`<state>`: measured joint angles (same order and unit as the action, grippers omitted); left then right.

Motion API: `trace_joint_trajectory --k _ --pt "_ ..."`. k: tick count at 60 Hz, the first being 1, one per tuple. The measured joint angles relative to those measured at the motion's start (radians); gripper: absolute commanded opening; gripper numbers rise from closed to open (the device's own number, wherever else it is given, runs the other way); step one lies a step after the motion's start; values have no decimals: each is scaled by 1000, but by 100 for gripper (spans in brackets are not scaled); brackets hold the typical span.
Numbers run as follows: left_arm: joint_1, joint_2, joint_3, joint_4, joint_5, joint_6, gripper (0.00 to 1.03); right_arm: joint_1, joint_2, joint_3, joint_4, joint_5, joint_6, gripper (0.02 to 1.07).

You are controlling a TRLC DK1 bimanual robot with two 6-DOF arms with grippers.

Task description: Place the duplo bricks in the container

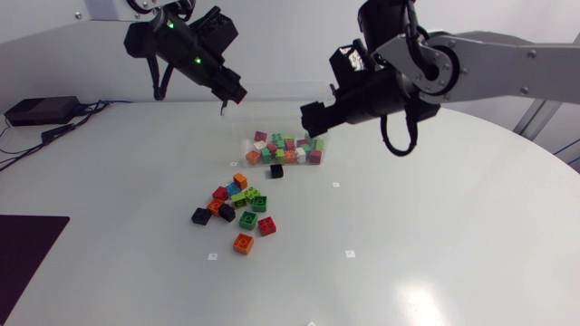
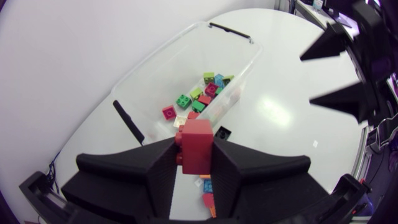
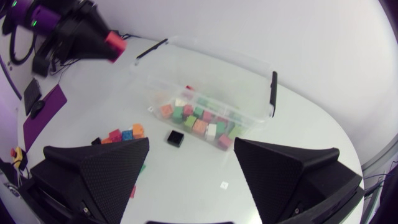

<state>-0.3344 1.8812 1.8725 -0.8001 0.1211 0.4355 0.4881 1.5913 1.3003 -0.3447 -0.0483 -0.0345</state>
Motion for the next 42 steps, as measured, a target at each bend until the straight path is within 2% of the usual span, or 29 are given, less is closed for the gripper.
trace_joint_trajectory --k 22,42 --pt "-10 259 302 35 16 -103 24 50 -233 -311 -62 -1 -45 101" --pt "-33 438 517 26 24 -130 24 169 -293 -442 -166 -1 -89 101"
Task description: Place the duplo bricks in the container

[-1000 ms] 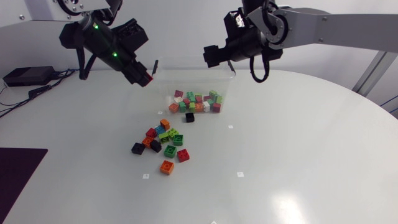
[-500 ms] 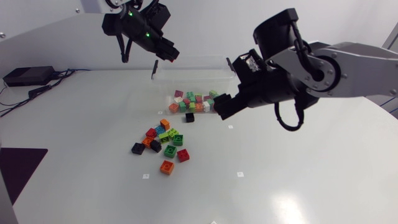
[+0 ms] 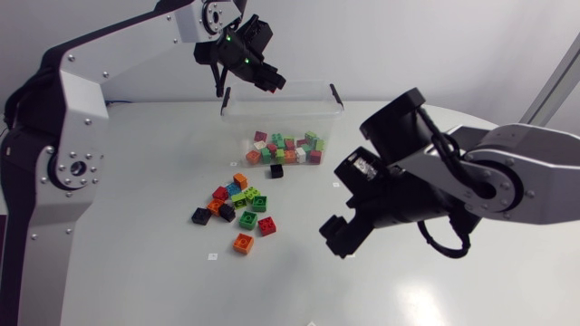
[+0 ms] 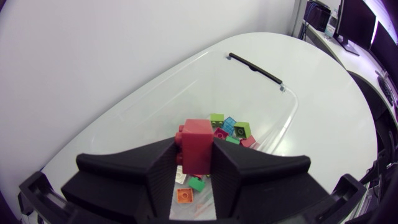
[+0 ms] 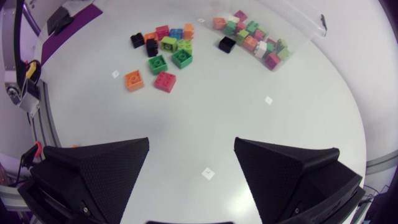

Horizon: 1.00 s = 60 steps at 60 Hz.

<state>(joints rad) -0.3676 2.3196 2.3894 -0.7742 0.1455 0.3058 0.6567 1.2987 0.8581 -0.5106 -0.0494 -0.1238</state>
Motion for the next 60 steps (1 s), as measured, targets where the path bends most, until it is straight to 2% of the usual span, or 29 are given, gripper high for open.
trace_joint_trajectory --k 16,20,25,28,29,33,36,39,43,53,60 --pt "1 148 243 -101 0 -23 27 111 -1 -11 -124 -38 -4 99" --pt "1 216 375 -166 0 -29 43 126 4 -11 -149 -55 -3 99" --pt "0 341 604 -274 -3 -45 76 148 22 -11 -163 -59 -1 99" --pt "-2 389 668 -320 -29 -45 80 164 35 -12 -165 -59 6 99" --pt "-5 401 680 -336 -62 -46 80 172 42 -12 -165 -59 11 99" --pt "-16 410 663 -364 -123 -75 76 196 58 -14 -166 -66 20 99" --pt "-23 372 545 -367 -140 -100 76 213 68 -16 -168 -79 24 99" --pt "-27 368 553 -442 -148 -116 87 221 74 -16 -170 -79 26 99" --pt "-27 360 561 -467 -148 -125 98 233 85 -16 -171 -80 26 99" --pt "-13 285 561 -531 -148 -139 98 267 153 -16 -173 -83 39 99" --pt "-31 230 560 -595 -124 -172 98 273 185 -16 -175 -89 43 99"
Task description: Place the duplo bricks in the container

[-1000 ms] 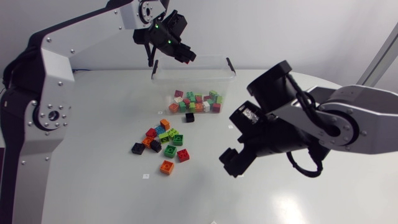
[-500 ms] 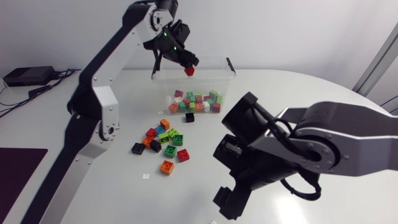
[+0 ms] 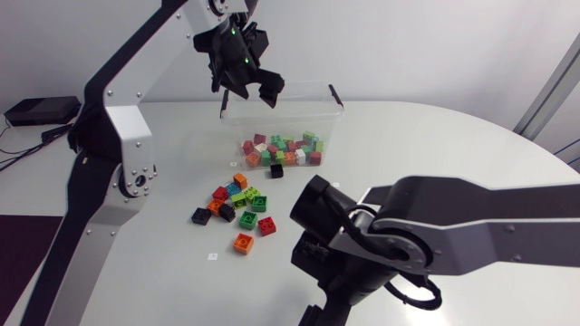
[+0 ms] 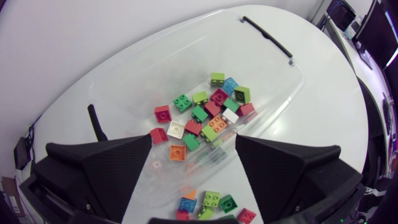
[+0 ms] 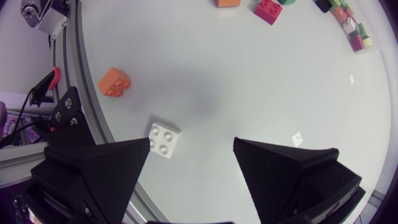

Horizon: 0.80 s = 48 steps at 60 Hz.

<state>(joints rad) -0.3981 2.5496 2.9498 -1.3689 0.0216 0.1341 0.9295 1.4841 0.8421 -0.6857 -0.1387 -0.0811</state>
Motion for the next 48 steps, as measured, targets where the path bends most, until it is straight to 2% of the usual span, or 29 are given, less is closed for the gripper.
trace_joint_trajectory --k 12,21,31,40,48 --pt "-47 -116 -111 -3 40 -49 98 31 35 0 0 -16 5 99" --pt "-29 -186 -229 -4 106 -64 98 71 84 0 -9 -19 6 99" --pt "13 -229 -305 -47 109 -71 99 85 111 0 -15 -19 6 97" --pt "-6 -312 -448 -38 106 -64 99 95 119 2 -26 -18 6 96" --pt "-24 -400 -603 17 84 -58 99 99 149 24 -51 -15 7 94"
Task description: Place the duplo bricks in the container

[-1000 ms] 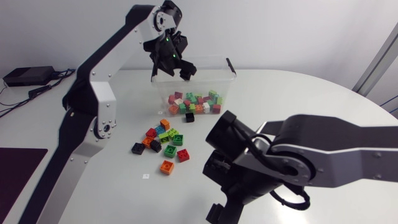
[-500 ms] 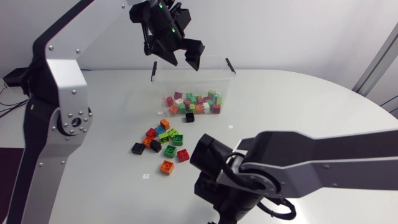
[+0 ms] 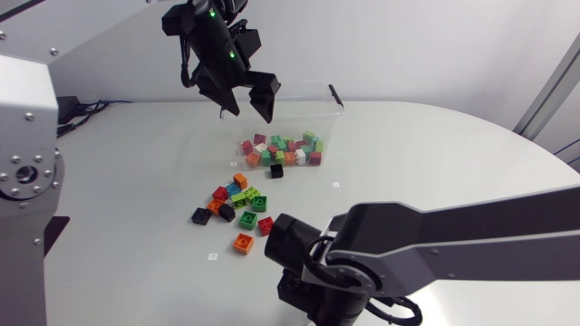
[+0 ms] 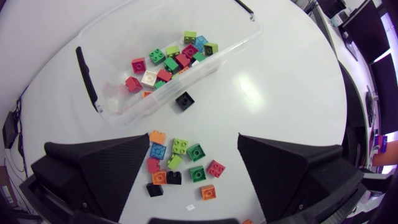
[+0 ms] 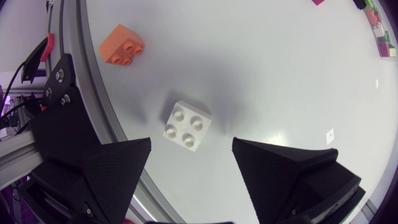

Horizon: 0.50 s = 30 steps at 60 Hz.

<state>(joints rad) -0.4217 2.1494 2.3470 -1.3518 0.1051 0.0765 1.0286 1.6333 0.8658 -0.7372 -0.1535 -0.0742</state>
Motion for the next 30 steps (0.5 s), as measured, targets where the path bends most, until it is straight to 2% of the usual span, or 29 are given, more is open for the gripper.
trace_joint_trajectory --k 16,23,30 --pt "1 -180 -294 159 -64 6 99 17 50 56 -31 1 15 91" --pt "1 -262 -427 228 -88 17 99 22 76 79 -48 4 23 86" --pt "0 -355 -573 300 -119 44 99 24 95 94 -49 7 26 75"
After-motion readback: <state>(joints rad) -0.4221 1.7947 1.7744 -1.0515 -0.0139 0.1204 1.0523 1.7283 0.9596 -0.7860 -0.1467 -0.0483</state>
